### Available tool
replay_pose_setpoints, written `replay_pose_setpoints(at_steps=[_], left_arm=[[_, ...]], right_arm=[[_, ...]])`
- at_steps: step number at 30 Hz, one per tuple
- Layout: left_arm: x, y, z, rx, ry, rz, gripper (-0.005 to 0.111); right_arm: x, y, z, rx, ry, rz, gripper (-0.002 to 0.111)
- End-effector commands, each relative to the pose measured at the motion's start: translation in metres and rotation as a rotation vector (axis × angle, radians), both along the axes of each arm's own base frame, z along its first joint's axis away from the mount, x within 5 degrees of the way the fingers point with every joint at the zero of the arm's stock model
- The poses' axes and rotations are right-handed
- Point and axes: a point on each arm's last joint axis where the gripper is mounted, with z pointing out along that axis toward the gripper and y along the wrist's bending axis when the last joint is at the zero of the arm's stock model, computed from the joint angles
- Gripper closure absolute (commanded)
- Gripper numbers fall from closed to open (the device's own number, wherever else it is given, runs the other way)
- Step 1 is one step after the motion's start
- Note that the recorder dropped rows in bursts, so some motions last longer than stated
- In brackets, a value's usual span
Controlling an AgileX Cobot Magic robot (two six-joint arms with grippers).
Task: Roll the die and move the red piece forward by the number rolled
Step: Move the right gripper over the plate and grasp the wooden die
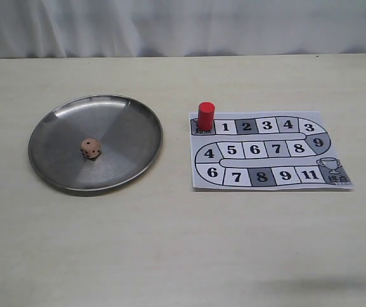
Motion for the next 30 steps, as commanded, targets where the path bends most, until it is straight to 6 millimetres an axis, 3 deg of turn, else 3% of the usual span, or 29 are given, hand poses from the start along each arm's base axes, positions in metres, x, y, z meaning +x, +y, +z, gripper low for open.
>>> replay_pose_setpoints(at_steps=[1, 8, 13, 14, 15, 16, 17, 18, 19, 20, 22, 26, 30], left_arm=[[0.0, -0.001, 0.0, -0.003, -0.01, -0.01, 0.107], [0.0, -0.001, 0.0, -0.003, -0.01, -0.01, 0.107], [0.0, -0.001, 0.0, -0.003, -0.01, -0.01, 0.107], [0.0, -0.001, 0.0, -0.003, -0.01, -0.01, 0.107], [0.0, -0.001, 0.0, -0.003, -0.01, -0.01, 0.107], [0.0, -0.001, 0.0, -0.003, -0.01, -0.01, 0.107], [0.0, -0.001, 0.0, -0.003, -0.01, -0.01, 0.107], [0.0, -0.001, 0.0, -0.003, -0.01, -0.01, 0.107], [0.0, -0.001, 0.0, -0.003, -0.01, -0.01, 0.107], [0.0, -0.001, 0.0, -0.003, -0.01, -0.01, 0.107], [0.0, -0.001, 0.0, -0.003, -0.01, -0.01, 0.107], [0.0, -0.001, 0.0, -0.003, -0.01, -0.01, 0.107], [0.0, -0.001, 0.0, -0.003, -0.01, -0.01, 0.107]], right_arm=[[0.041, 0.01, -0.018, -0.026, 0.196, 0.079, 0.104], [0.1, 0.087, -0.018, -0.134, 0.32, 0.375, 0.104], [0.141, 0.155, -0.017, -0.28, 0.437, 0.489, 0.104], [0.155, 0.181, -0.017, -0.318, 0.447, 0.526, 0.104], [0.162, 0.194, -0.017, -0.343, 0.453, 0.541, 0.103], [0.178, 0.218, -0.018, -0.376, 0.472, 0.551, 0.094], [0.185, 0.228, -0.016, -0.384, 0.473, 0.55, 0.089], [0.197, 0.249, -0.019, -0.4, 0.49, 0.552, 0.071], [0.203, 0.258, -0.025, -0.401, 0.498, 0.553, 0.064], [0.213, 0.277, -0.032, -0.369, 0.511, 0.554, 0.049], [0.223, 0.303, -0.043, -0.362, 0.513, 0.572, 0.037], [0.231, 0.341, -0.07, -0.366, 0.503, 0.617, 0.033], [0.231, 0.36, -0.094, -0.362, 0.519, 0.64, 0.033]])
